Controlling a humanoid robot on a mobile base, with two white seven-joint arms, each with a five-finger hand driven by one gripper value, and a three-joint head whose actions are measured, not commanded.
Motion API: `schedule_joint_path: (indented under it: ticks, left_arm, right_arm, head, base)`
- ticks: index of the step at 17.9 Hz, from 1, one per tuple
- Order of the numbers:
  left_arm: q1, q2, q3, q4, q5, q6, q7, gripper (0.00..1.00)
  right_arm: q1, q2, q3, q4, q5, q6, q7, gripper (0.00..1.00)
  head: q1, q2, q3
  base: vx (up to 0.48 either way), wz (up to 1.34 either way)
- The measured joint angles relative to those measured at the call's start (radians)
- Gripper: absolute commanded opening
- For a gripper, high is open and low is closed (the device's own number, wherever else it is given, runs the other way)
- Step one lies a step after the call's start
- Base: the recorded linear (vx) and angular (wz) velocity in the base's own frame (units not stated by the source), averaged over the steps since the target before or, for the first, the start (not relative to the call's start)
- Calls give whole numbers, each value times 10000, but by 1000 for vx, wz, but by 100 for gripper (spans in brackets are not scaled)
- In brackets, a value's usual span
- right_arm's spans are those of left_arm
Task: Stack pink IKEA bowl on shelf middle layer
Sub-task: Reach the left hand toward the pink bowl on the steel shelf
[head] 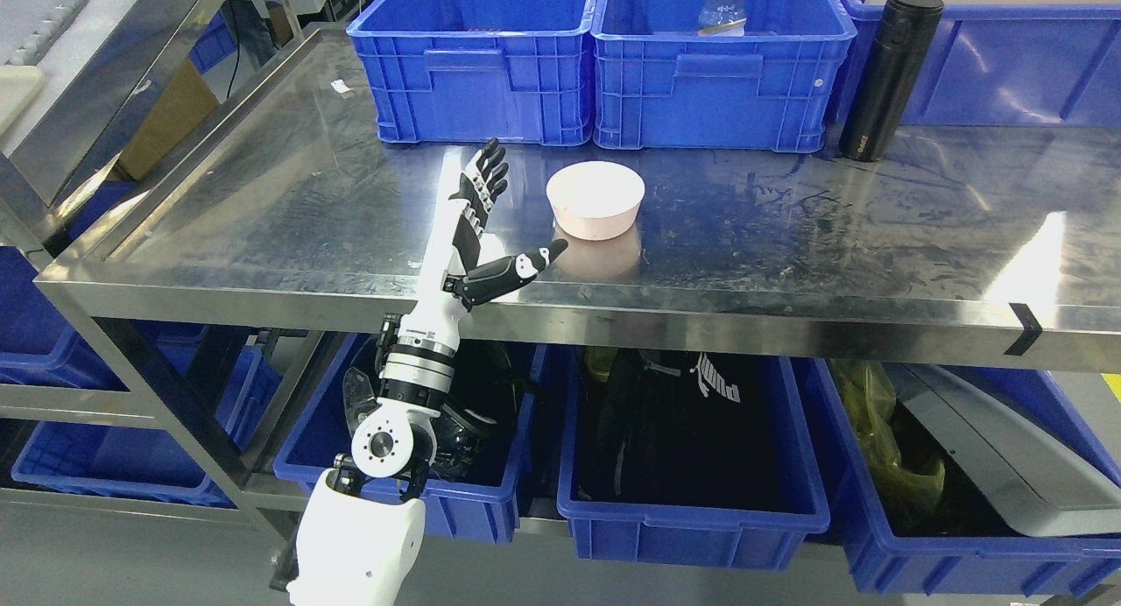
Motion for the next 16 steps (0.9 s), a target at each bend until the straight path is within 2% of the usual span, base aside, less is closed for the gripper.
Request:
schedule_joint_path:
  ticks: [6,8,12,16]
  left_arm:
    - [-281,216,360,45,-455,-74,-147,100]
    - [-655,644,499,137,-1450,-93,-948,100]
    - [-1677,1679,652,257,-3631,-246,-3440,100]
    - [-2554,2627,694,366,-5791,-806,-4692,100]
  right_arm:
    - [0,0,0,0,0,0,14,100]
    - [0,0,0,0,0,0,50,100]
    - [1,0,0,0,0,0,28,100]
    - [0,0,0,0,0,0,9,100]
  head:
    - [0,0,0]
    - [0,0,0]
    - [0,0,0]
    - [0,0,0]
  base:
    - [0,0]
    - [0,0]
    - [0,0]
    - [0,0]
